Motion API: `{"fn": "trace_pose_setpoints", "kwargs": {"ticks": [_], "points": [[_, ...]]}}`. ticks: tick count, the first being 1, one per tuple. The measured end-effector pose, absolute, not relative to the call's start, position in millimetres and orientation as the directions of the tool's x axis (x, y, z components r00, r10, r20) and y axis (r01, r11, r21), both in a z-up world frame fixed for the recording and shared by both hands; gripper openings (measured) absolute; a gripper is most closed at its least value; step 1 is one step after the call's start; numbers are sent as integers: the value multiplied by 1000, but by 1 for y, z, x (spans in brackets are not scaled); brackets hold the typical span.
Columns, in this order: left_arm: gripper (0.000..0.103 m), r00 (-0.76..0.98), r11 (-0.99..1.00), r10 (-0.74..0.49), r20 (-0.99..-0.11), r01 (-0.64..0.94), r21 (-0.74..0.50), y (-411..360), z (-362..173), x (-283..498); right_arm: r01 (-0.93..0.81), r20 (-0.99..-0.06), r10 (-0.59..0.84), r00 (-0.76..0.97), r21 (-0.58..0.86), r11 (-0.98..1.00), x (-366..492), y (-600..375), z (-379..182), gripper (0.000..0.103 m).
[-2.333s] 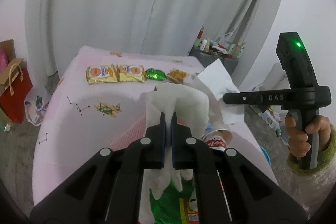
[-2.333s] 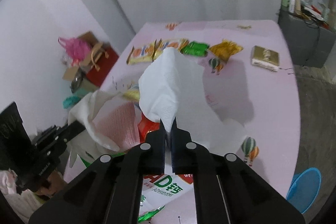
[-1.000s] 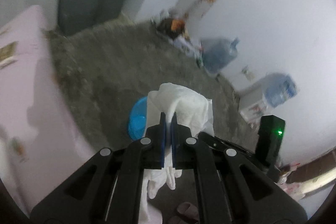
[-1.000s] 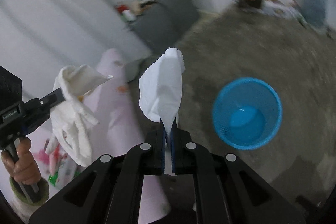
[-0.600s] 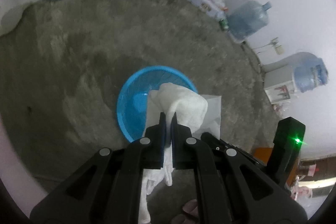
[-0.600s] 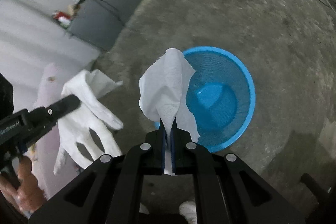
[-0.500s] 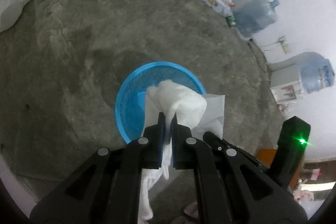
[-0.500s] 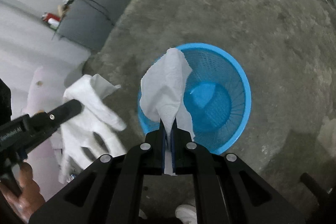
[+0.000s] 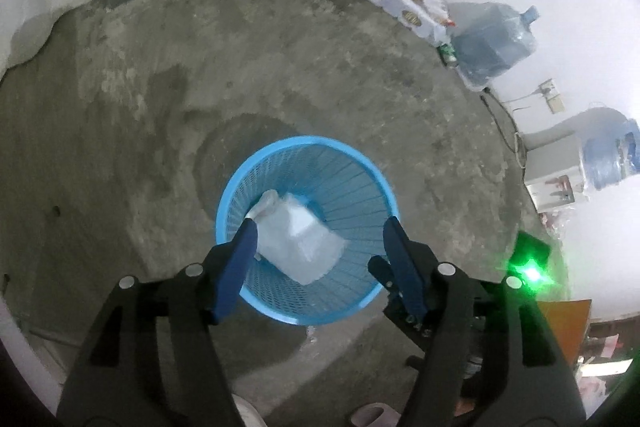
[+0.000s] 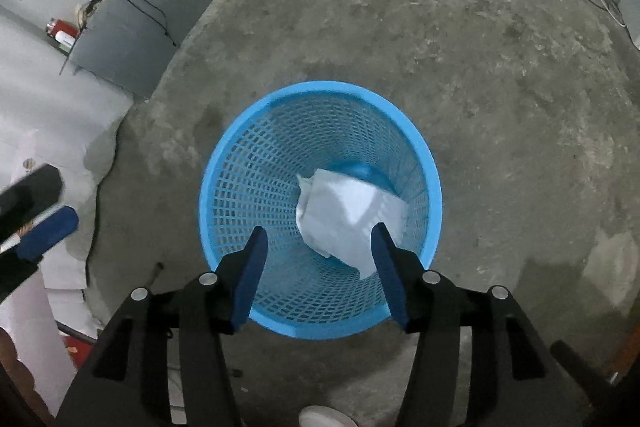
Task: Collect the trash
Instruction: 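Open the left gripper over the blue wastebasket to drop the tissue, then move the left gripper back to the table toward the Enaak biscuit packet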
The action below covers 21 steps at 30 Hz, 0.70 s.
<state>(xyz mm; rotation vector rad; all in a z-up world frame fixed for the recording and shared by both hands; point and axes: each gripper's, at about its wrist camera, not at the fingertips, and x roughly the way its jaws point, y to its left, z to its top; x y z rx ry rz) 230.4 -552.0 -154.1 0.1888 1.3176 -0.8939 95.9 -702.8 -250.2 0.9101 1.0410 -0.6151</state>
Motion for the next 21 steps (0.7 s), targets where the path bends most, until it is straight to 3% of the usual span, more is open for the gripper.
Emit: {"fn": "trace_pose_setpoints", "kwargs": {"ticks": [6,11,15,21], "points": [[63,11,636,-517,-856,673,-376,-518,-92,224,754,-894,-96,437,306,580,91,-674,-191,57],[67,52,624,-594,-803,660,-419,-448,-24,219,710,-842,-170,512,303,636,79,-632,-126,74],[70,59,607,-637,-769,653,-453,-381,13,213,664,-802,-207,560,284,692,69,-586,-75,81],[84,188,667,-607,-773,648,-367,-258,57,198,582,-744,-221,631,265,769,59,-520,-12,97]]}}
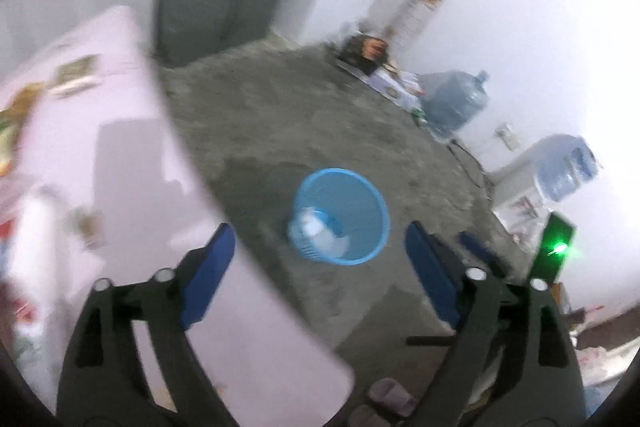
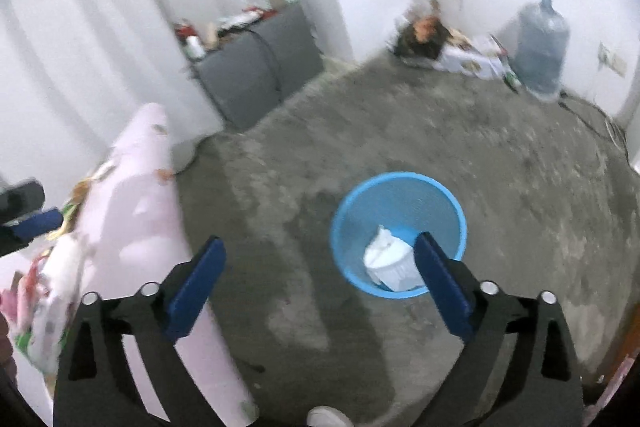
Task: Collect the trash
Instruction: 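Move the left gripper back to the table toward the Enaak biscuit packet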
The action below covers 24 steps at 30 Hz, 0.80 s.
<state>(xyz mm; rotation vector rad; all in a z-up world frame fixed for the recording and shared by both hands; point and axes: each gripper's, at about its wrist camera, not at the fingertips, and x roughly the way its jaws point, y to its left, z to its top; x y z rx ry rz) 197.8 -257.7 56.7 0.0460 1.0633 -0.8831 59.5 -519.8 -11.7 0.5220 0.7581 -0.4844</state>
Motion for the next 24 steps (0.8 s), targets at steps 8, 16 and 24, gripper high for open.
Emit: {"fn": "trace_pose_setpoints", "kwargs": {"ticks": [8,16,24], "points": [[87,390,830,-506,-769,463,-312,-87,100,198,480,-702,-321,636,34,877,80,-425,42,97],[94,589,935,-347,-730,279,-219,47,120,212,304,-606,-315,730,-125,944,106,-339,78,97],[94,602,908,-417,-680,301,-291,93,114,217,49,-603,52,796,150,987,131,-314,83,97]]}}
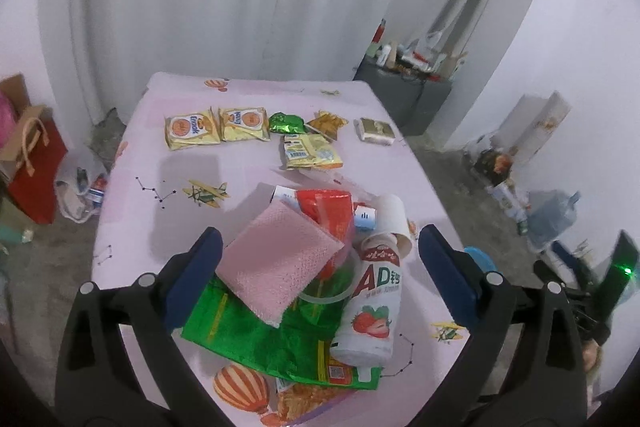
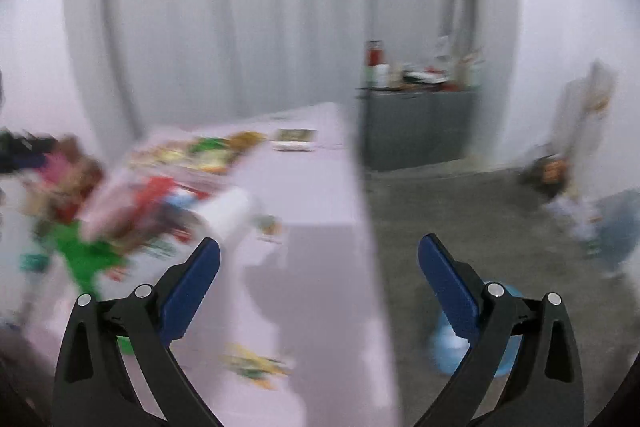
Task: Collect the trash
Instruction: 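Move the left gripper back to the table toward the Enaak biscuit packet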
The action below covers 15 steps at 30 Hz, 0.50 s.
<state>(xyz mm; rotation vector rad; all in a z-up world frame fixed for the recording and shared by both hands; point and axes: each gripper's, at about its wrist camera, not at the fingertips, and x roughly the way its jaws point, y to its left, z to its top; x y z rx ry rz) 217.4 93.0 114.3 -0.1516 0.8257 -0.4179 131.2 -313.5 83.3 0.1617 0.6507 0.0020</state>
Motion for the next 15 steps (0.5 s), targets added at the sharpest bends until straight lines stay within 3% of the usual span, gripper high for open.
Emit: {"fn": "trace_pose_setpoints", "kwargs": {"ticks": [6,15], "points": [[94,578,857,-516,-632,327,-399,110,97,236,4,-652,155,742,236,972,160,-296,74,97],[94,429,822,-568,-702,336,-460,79,81,351,-12,-708,367,604,453,892,232,-290,48,97]]}}
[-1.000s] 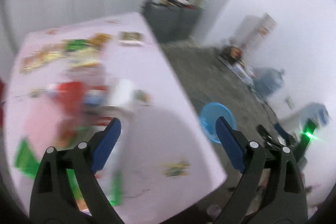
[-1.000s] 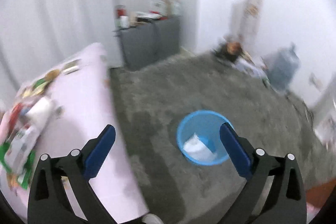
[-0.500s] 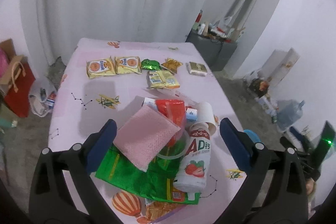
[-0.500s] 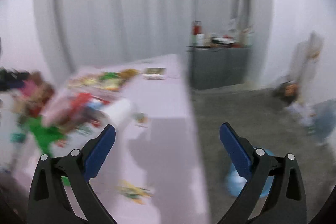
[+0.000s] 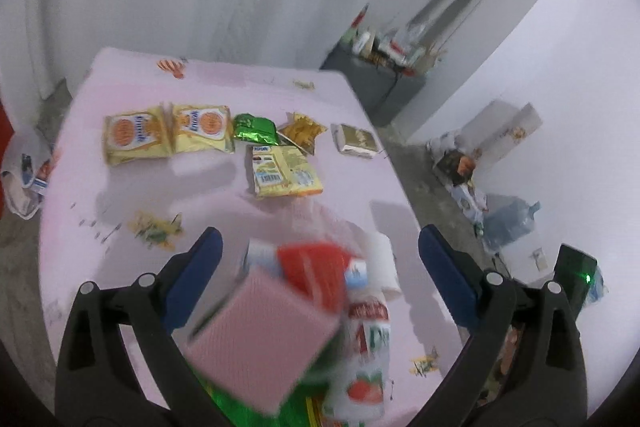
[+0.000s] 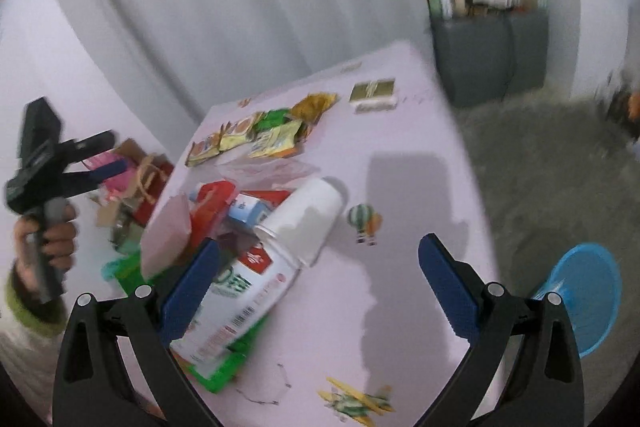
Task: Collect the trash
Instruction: 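Move the left gripper back to the table toward the Enaak biscuit packet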
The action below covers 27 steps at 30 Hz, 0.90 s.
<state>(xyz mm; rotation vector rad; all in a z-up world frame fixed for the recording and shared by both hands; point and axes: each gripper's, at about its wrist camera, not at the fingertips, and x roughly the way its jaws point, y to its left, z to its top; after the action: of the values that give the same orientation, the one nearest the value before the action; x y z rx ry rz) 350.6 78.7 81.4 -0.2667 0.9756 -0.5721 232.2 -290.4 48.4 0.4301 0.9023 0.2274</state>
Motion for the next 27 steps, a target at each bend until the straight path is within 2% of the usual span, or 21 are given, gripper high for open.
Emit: {"fn": "trace_pose_setpoints", "kwargs": {"ticks": [6,12,15,20,27], "points": [[94,234,837,-547,-804,176,-519,57,13,458,45,-727,459,511,556,830,264,-288,16,97],[92,107,825,-565,-818,112,-555,41,-45,509,72,-751,481,453,568,820,285,-285,-5,97],[74,45,819,-571,-820,97,-565,31,-65,519,88,-762,476,439,564,821,292,-287,-13,97],[64,15,823,-562,-827,109,-557,17,-79,524,110,-763,473,441,569,815,299,-294,-17,97],[22,32,840,-536,-844,117,-529,12,-82,526,107,-755,464,463,567,817,306,-299,-11,97]]}}
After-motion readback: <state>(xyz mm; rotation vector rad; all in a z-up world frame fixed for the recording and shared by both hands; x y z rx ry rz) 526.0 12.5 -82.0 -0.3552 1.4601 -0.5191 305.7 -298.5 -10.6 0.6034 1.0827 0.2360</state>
